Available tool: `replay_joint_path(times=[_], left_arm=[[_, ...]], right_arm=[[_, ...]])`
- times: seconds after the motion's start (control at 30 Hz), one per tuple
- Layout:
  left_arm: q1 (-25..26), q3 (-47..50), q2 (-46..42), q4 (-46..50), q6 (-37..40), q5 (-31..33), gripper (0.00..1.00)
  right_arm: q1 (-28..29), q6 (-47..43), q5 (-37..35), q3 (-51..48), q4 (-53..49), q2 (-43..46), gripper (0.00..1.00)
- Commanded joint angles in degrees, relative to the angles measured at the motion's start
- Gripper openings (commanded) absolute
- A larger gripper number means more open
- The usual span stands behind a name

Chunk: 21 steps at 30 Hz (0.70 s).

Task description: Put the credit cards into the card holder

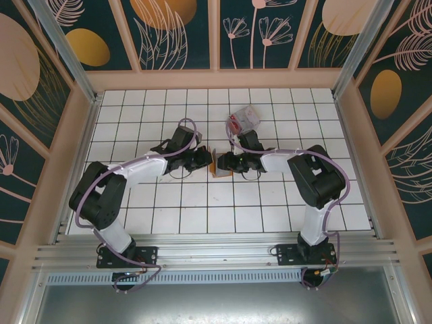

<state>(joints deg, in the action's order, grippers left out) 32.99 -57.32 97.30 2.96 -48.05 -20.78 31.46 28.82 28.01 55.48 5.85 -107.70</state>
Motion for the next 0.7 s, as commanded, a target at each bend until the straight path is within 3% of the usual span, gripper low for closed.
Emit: replay_joint_path(times=[0.0,0.27,0.67], left_arm=[[0.0,-1.4,0.5,-0.7,1.0,0.8,0.0],[-2.2,4.8,1.3,1.6,0.8,7.5,0.0],[-2.6,6.5,0.5,-0.4,0.8,5.9,0.0]], right_arm=[[0.2,-0.3,-0.2,-2.6,-4.1,-3.0,0.39],[-1.9,-1.2,-1.0,-2.5,-7.0,2.1,0.4],[-0.4,-4.8,-6.8,3.5,-14.2,2.2,0.41]])
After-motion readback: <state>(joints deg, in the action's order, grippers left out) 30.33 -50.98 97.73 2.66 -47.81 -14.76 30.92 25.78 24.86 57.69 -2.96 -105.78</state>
